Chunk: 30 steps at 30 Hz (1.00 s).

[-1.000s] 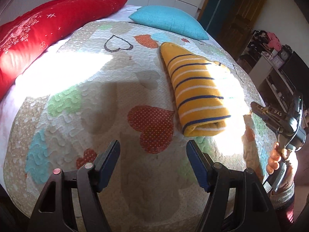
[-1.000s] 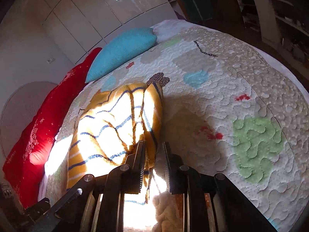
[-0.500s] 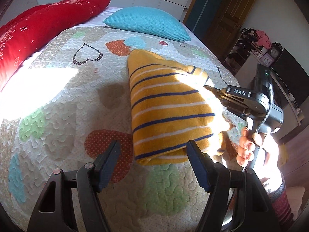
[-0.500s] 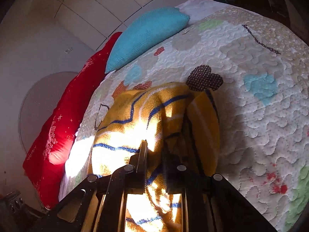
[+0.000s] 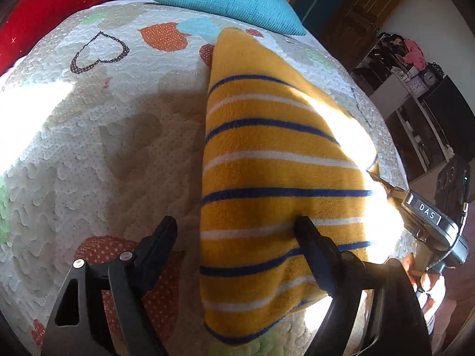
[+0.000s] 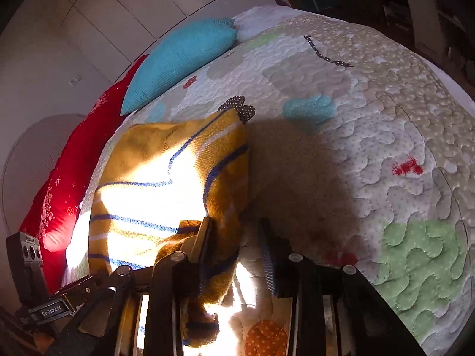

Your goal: Fold small clothes

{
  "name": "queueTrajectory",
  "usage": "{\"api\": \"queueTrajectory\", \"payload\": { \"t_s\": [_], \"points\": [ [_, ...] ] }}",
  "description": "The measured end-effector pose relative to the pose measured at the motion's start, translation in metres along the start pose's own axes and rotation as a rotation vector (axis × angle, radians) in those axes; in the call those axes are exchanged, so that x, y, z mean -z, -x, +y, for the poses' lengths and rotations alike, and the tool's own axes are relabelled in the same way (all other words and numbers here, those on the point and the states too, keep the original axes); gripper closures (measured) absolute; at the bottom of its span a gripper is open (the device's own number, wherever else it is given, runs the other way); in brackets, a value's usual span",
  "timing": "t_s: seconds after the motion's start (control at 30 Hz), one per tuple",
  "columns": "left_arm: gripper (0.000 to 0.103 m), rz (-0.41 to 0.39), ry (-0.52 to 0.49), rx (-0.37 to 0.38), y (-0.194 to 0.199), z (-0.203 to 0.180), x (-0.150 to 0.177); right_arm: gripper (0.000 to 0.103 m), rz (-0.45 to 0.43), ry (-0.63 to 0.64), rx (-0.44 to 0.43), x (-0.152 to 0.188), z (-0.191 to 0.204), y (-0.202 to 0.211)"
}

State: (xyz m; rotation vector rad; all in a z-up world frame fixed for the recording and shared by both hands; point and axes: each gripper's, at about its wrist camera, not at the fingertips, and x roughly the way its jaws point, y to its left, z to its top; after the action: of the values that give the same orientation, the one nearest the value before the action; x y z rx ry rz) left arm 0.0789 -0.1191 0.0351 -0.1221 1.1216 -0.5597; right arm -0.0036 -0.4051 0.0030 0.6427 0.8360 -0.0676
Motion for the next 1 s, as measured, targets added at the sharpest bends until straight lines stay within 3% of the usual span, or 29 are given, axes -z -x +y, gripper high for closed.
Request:
{"api": "queueTrajectory", "payload": {
  "t_s": [0.03, 0.1, 0.2, 0.27, 0.33, 0.37, 0.43, 0.47, 0.57, 0.6, 0.7, 0.77, 0.87, 1.0],
  "points": [
    [0.021, -0.03, -0.007, 0.026, 0.01, 0.002, 0.0, 0.036, -0.026, -0.011, -0.019, -0.002, -0.002, 0.006],
    [0.019, -0.085, 0.003, 0.05, 0.023, 0.011, -0.002, 0.03, -0.058, -0.026, -0.049, -0.005, -0.007, 0.012],
    [0.012, -0.11, 0.071, 0.109, 0.02, 0.033, -0.011, 0.029, -0.023, -0.046, -0.085, -0.01, -0.006, -0.003],
    [0.01, -0.088, 0.112, 0.185, 0.005, 0.047, -0.017, 0.029, 0.005, -0.053, -0.116, -0.013, -0.002, -0.02],
    [0.01, -0.015, 0.11, 0.258, -0.019, 0.047, -0.023, 0.028, 0.005, -0.066, -0.139, -0.017, 0.004, -0.033],
    [0.01, 0.027, 0.096, 0.29, -0.031, 0.043, -0.023, 0.03, 0.006, -0.073, -0.156, -0.02, 0.007, -0.04],
    [0.01, 0.057, 0.037, 0.263, -0.043, 0.029, -0.023, 0.059, 0.052, -0.096, -0.221, -0.026, 0.014, -0.055],
    [0.028, 0.06, 0.01, 0.271, -0.042, 0.022, -0.024, 0.06, 0.081, -0.119, -0.247, -0.028, 0.016, -0.062],
    [0.051, 0.061, 0.032, 0.304, -0.024, 0.018, -0.035, 0.071, 0.056, -0.105, -0.288, -0.036, 0.03, -0.052],
    [0.053, 0.039, 0.024, 0.31, -0.014, 0.017, -0.038, 0.076, 0.033, -0.103, -0.318, -0.039, 0.034, -0.043],
    [0.053, 0.006, -0.005, 0.274, 0.003, 0.011, -0.044, 0.079, -0.027, -0.092, -0.361, -0.045, 0.038, -0.023],
    [0.043, 0.014, -0.016, 0.194, -0.004, 0.007, -0.045, 0.078, -0.022, -0.064, -0.293, -0.044, 0.039, -0.029],
    [0.025, 0.061, -0.014, 0.065, -0.03, 0.012, -0.035, 0.064, 0.043, -0.021, -0.102, -0.033, 0.034, -0.056],
    [0.023, 0.029, 0.023, 0.072, -0.014, 0.024, -0.018, 0.063, 0.004, -0.031, -0.085, -0.031, 0.03, -0.035]
  ]
}}
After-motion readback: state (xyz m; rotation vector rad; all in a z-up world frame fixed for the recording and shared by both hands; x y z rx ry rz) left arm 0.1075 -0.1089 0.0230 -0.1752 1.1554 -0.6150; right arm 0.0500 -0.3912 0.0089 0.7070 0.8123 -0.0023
